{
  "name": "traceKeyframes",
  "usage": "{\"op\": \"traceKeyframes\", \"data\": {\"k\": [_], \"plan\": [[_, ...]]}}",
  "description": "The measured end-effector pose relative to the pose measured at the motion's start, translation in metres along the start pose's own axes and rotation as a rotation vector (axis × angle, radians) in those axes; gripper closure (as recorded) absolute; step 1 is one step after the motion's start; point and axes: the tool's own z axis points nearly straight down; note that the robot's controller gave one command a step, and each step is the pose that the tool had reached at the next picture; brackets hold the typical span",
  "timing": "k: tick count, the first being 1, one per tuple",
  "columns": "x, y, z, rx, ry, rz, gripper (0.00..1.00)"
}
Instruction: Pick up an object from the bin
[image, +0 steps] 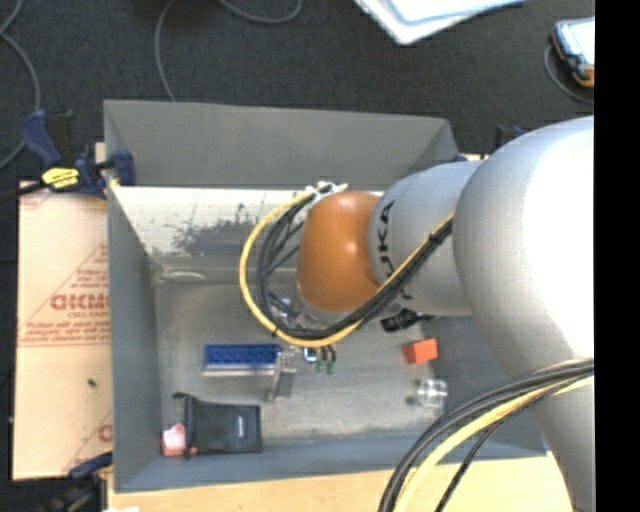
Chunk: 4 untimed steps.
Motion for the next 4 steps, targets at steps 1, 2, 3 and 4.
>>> {"op": "traceKeyframes", "data": {"k": [1,2,3,4], "plan": [[-0.01,-0.005,0.008,0.001,-0.005,-0.084,0.0],[-0.018,0.024,0.006,0.001,-0.006,-0.521,0.0],[-0.017,0.074,0.006,-0.003,-0.013,-0.602,1.0],[-0.017,0.076,0.006,-0.003,-0.014,-0.58,1.0]]}}
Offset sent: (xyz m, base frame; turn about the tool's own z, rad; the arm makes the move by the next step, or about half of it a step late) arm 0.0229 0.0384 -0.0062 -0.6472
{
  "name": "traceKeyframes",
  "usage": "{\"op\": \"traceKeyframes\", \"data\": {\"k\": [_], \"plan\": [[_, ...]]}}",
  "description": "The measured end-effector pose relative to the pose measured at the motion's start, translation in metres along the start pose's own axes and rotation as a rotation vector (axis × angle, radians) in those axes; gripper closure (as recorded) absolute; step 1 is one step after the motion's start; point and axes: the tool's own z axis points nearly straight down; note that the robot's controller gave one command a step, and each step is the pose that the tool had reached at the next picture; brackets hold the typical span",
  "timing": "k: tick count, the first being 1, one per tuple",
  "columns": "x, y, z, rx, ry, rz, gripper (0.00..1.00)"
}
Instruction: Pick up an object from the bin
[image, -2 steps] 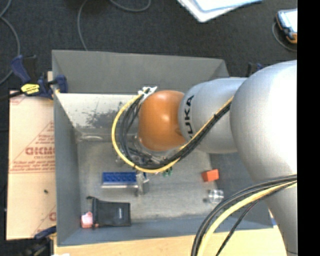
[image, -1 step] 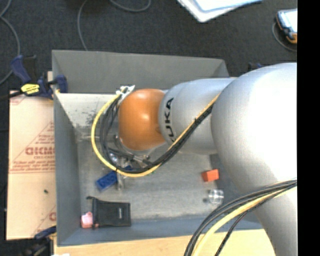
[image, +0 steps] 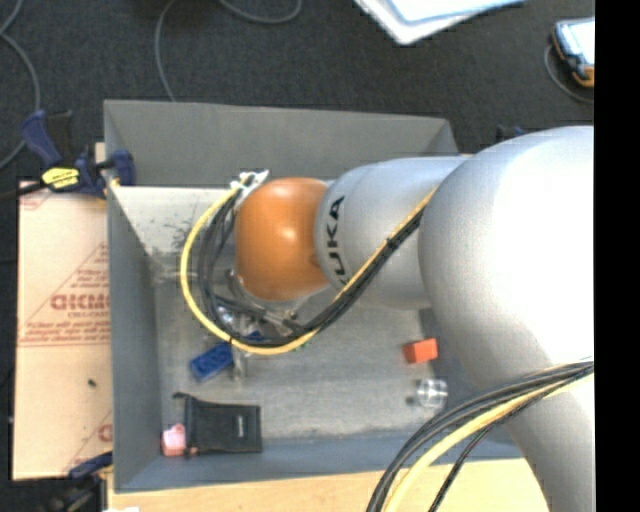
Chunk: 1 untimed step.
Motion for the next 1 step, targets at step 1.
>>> {"op": "traceKeyframes", "data": {"k": [1], "plan": [[0.0454,0.0052,-0.0006,-0.001,-0.002,-0.285,1.0]]}}
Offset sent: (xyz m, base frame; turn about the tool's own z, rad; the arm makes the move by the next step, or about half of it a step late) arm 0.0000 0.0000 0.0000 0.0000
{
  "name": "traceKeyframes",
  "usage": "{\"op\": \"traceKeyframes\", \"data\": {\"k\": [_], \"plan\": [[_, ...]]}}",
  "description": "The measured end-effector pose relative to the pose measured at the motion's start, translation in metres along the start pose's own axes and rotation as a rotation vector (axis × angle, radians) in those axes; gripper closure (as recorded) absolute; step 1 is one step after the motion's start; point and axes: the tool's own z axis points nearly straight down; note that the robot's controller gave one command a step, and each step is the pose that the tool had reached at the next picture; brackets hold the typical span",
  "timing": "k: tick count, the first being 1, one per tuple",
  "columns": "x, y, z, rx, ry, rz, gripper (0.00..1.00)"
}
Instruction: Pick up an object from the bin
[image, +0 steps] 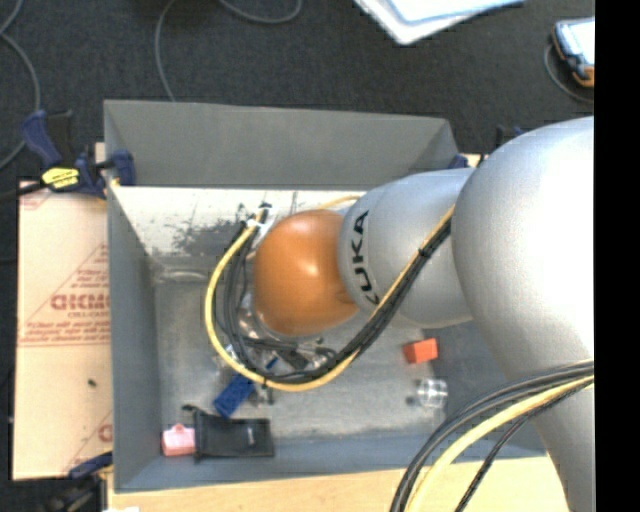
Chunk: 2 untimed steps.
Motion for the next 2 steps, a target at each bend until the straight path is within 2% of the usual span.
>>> {"op": "traceKeyframes", "data": {"k": [1,2], "plan": [[0.0,0.0,0.0,0.0,0.0,0.001,1.0],[0.005,-0.002,-0.143,0.001,-0.003,-0.005,1.0]]}}
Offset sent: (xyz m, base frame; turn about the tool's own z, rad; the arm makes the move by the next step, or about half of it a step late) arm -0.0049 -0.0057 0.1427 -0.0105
